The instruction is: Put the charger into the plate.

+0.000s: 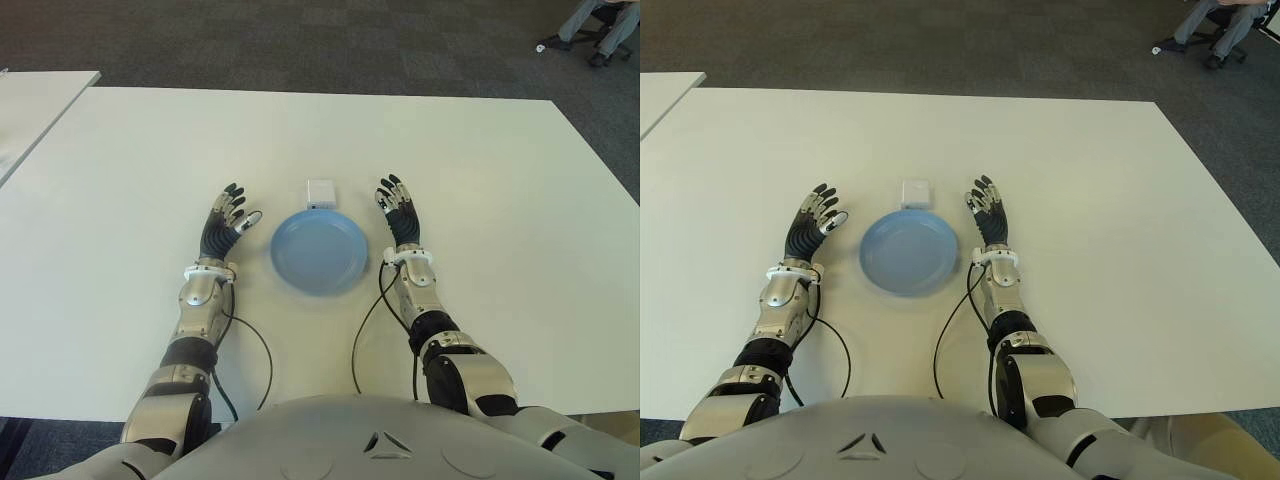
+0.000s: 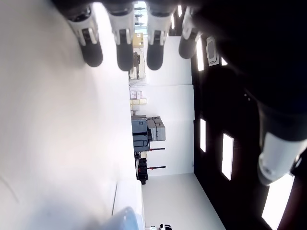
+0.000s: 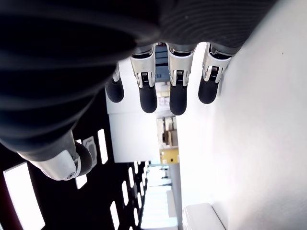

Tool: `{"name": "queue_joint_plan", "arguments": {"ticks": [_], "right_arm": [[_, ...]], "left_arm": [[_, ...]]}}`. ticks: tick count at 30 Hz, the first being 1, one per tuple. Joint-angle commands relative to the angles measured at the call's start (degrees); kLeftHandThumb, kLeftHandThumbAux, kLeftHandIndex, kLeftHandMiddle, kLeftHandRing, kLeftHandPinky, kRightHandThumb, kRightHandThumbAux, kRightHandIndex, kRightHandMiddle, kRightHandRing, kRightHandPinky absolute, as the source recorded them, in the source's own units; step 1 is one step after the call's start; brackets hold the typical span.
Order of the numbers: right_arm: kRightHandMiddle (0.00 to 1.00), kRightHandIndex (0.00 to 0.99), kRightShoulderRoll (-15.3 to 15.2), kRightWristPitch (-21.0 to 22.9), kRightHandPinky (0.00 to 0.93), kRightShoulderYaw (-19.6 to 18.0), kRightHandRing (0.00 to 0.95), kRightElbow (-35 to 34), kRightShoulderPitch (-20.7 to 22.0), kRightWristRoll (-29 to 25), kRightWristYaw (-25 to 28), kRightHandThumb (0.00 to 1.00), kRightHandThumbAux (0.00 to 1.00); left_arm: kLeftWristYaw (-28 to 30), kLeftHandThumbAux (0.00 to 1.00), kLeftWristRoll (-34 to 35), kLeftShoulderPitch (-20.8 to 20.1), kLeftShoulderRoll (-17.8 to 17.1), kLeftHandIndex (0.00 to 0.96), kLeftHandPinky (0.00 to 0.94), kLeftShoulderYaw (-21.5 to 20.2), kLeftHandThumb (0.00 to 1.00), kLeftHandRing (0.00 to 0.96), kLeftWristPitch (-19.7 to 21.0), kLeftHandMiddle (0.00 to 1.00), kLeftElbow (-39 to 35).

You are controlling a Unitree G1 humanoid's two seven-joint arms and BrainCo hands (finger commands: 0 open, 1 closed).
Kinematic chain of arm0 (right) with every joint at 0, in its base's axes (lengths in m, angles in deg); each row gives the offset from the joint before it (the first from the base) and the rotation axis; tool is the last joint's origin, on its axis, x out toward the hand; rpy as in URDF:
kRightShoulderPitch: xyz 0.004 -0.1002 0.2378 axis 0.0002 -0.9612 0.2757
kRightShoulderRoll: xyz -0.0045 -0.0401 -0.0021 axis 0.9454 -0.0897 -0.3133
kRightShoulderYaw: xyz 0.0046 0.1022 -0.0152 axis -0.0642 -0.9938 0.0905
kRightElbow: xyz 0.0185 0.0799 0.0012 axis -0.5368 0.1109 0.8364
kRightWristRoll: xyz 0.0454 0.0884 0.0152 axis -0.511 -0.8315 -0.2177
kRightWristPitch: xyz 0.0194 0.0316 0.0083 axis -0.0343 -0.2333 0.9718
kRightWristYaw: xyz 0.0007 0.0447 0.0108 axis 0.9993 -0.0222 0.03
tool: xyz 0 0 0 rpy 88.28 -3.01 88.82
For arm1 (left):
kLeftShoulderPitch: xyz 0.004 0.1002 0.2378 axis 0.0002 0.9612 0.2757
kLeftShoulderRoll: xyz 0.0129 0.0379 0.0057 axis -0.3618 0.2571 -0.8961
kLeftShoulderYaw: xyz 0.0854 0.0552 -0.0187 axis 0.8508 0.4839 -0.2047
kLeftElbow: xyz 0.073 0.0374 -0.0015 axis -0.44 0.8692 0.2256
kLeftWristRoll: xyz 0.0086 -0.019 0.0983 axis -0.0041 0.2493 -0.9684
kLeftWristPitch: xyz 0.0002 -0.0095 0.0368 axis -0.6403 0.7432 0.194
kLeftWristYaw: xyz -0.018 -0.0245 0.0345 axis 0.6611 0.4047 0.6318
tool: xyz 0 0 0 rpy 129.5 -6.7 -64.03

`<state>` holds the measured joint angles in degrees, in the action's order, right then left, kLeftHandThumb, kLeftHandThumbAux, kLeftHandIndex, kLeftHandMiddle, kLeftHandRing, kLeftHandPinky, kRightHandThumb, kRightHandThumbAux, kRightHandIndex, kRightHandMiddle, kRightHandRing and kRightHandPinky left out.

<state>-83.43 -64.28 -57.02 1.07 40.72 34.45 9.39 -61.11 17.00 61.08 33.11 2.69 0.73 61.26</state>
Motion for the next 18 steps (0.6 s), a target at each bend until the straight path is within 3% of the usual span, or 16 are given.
{"name": "queue_joint_plan", "arguments": {"ticks": [1, 18], "right_arm": [[0.147, 0.086, 0.41, 2.29, 0.126, -0.31, 0.13, 3.42, -3.82, 0.04, -0.24, 0.0, 0.569], [0.151, 0.102, 0.44, 3.21, 0.147, -4.05, 0.128, 1.13, -2.33, -4.28, 1.44, 0.0, 0.587]], "left_arm": [[0.1, 0.593, -0.6, 2.3, 0.53, 0.059, 0.138, 0.67, 0.0, 0.125, 2.39, 0.124, 2.19], [-0.18, 0.626, -1.35, 1.98, 0.69, 0.052, 0.152, 0.95, 0.0, 0.13, 1.87, 0.125, 2.76]]}}
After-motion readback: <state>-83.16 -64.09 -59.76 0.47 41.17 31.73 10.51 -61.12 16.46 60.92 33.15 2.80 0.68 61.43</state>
